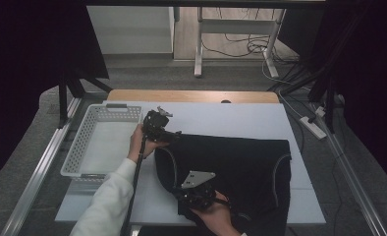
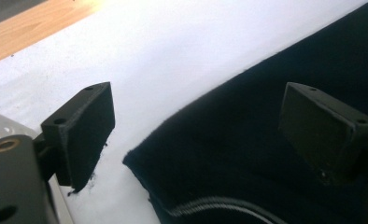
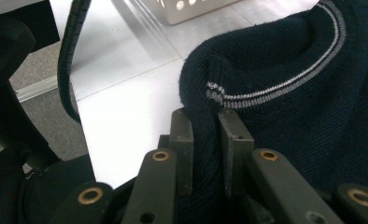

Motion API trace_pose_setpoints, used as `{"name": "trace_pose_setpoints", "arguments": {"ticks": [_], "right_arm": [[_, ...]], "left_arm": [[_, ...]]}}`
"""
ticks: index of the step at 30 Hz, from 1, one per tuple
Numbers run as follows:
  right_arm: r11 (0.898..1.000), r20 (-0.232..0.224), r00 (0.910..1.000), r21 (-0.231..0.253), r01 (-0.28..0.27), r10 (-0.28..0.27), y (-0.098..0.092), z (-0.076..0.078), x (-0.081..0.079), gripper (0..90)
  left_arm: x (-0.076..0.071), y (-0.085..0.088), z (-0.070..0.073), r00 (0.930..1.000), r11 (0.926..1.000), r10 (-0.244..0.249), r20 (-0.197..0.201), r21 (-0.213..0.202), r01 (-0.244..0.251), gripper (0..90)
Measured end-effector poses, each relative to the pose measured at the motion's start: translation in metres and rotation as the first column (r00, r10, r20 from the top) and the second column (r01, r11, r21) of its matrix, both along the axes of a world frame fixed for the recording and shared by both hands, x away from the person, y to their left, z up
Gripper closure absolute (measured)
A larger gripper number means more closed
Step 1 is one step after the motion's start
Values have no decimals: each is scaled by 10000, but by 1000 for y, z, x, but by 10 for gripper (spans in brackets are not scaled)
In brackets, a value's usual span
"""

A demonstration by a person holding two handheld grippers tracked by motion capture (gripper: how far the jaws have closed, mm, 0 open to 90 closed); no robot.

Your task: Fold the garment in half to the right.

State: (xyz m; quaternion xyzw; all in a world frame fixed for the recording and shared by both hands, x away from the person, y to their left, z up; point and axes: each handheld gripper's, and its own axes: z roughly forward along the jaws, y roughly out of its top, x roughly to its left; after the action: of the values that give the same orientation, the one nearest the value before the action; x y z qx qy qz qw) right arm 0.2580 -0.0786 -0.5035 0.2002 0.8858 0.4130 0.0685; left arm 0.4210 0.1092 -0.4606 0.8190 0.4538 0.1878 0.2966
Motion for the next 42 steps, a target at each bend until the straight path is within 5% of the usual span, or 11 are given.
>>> {"name": "trace_pose_setpoints", "arguments": {"ticks": [15,30,37,42], "right_arm": [[10000,-22,10000,52,12,-12,1,-1,0,775],[10000,28,10000,75,37,-37,0,-1,-1,775],[9999,32,10000,125,43,-44,0,0,-1,775],[9999,37,10000,118,47,-48,-1,0,-1,775]], "left_arm": [[27,-7,-23,9951,9974,116,-978,720,-46,112],[39,-12,-42,9868,9943,260,-1601,1058,-90,106],[44,-12,-56,9734,9894,412,-2254,1451,-83,94],[44,-9,-57,9678,9938,339,-2494,1106,-63,127]]}}
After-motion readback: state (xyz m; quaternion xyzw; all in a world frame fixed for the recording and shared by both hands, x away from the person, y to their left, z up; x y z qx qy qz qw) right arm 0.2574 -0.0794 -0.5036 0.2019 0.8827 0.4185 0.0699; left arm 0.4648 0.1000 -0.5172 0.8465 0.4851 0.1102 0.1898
